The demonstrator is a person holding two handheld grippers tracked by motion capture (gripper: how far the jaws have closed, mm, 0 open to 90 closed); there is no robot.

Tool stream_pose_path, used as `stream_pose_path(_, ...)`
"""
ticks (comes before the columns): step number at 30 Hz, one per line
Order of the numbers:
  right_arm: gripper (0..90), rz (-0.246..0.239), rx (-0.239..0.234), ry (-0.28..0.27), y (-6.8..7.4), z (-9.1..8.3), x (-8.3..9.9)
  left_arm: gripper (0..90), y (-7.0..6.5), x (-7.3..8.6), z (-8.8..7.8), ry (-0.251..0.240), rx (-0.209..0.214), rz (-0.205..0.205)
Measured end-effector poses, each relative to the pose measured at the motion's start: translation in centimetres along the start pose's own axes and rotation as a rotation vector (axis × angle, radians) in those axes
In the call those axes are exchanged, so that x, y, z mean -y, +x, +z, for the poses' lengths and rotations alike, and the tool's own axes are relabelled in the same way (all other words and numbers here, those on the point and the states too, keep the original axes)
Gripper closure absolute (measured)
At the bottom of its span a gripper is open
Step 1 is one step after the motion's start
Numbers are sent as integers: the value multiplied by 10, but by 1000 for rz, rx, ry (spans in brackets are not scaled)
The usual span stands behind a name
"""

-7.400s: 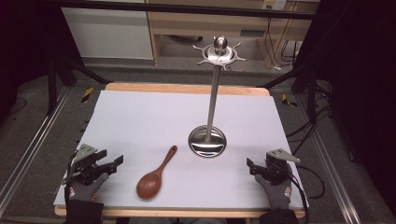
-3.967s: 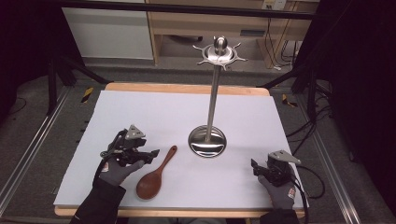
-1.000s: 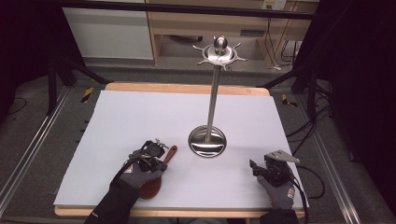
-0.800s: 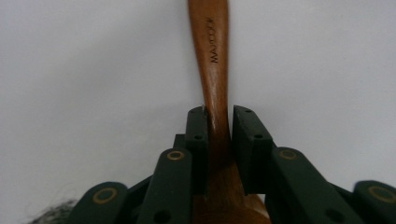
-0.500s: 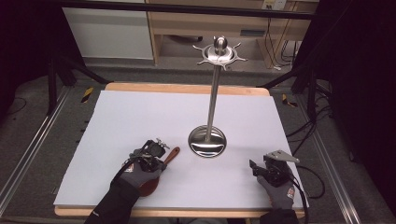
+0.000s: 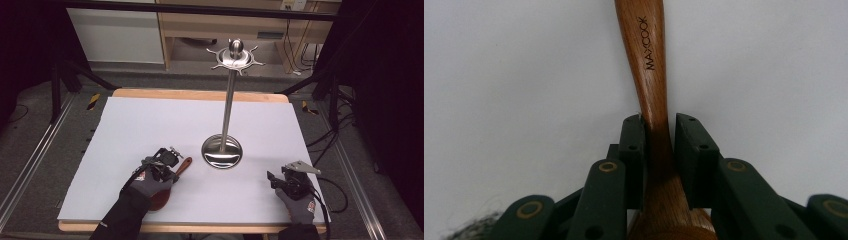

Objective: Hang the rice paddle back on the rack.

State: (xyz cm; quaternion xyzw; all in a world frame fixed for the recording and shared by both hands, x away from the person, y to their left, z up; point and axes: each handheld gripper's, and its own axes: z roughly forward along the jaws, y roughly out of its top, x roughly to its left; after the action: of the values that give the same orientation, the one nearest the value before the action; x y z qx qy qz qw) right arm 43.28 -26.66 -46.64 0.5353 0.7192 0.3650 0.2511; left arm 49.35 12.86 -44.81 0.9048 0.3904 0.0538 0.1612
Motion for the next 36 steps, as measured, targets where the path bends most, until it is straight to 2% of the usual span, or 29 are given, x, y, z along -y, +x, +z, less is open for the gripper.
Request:
stream_pose_path(6, 399, 3, -3, -4, 0, 0, 0, 743, 1, -3, 1, 23, 20, -20)
stream_pose_path(12, 399, 4, -5, -2, 0, 0, 0, 756, 0, -4, 1, 31, -1, -12)
stream_pose_path(13, 399, 7, -5, 1, 1, 0, 0, 763, 0, -4, 1, 29, 7, -27)
stream_pose_path(16, 399, -1, -7, 3, 0, 1, 0, 773, 2, -4, 1, 30, 18, -30)
stream_pose_path(20, 399, 4, -7, 7, 0, 1, 0, 776, 2, -6, 1, 44, 11, -15)
stream_pose_path(28, 397, -1, -7, 6, -1, 1, 0, 778, 1, -5, 0, 36, 0, 12)
stream_pose_path(36, 395, 2, -5, 4, -1, 0, 1, 780, 0, -3, -3, 10, -8, 10)
